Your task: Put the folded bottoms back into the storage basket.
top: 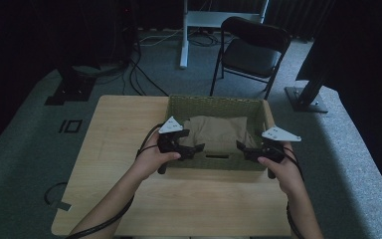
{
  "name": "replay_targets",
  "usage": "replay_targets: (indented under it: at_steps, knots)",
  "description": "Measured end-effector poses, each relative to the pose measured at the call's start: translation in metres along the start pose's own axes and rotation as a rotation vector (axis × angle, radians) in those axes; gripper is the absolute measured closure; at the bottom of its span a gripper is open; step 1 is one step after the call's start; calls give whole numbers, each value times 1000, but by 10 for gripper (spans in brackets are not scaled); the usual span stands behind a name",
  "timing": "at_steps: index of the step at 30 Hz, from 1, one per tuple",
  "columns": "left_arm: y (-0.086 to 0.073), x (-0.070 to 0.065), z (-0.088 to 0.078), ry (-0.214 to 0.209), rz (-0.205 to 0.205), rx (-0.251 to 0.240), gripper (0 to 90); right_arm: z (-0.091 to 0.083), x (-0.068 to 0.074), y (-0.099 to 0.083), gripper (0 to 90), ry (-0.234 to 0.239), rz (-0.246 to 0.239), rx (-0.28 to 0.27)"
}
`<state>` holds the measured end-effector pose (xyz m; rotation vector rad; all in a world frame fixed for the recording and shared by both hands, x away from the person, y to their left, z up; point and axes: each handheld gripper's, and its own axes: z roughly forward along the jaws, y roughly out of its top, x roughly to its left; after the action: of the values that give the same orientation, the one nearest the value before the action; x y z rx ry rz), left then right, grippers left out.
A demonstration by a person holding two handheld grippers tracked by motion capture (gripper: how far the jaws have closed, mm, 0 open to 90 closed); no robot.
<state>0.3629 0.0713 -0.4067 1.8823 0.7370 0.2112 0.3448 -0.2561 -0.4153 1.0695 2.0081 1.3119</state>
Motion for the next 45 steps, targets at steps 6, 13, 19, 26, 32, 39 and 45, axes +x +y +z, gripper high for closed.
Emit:
replay_targets:
  at_steps: [6, 13, 19, 26, 32, 39, 45]
  knots:
    - [-9, -8, -6, -14, 11, -1, 182, -9, 6, -13, 142, 9, 4, -8]
    - [-27, -13, -7, -30, 9, 22, 181, -19, 13, -31, 143, 17, 4, -1]
    - [-44, -15, -4, -28, 20, 62, 182, -20, 15, -45, 146, 16, 13, 10]
    - [-60, -14, -3, -2, 29, 84, 182, -21, 14, -59, 148, 11, 35, 24]
    - [-78, -13, -2, -7, 5, 103, 182, -21, 13, -73, 148, 7, 43, 52]
    - [-105, -8, -1, 10, -25, 145, 182, -18, 12, -94, 147, 4, 58, 95]
    - [-123, -1, -2, 41, -44, 177, 182, -15, 10, -108, 147, -1, 65, 129]
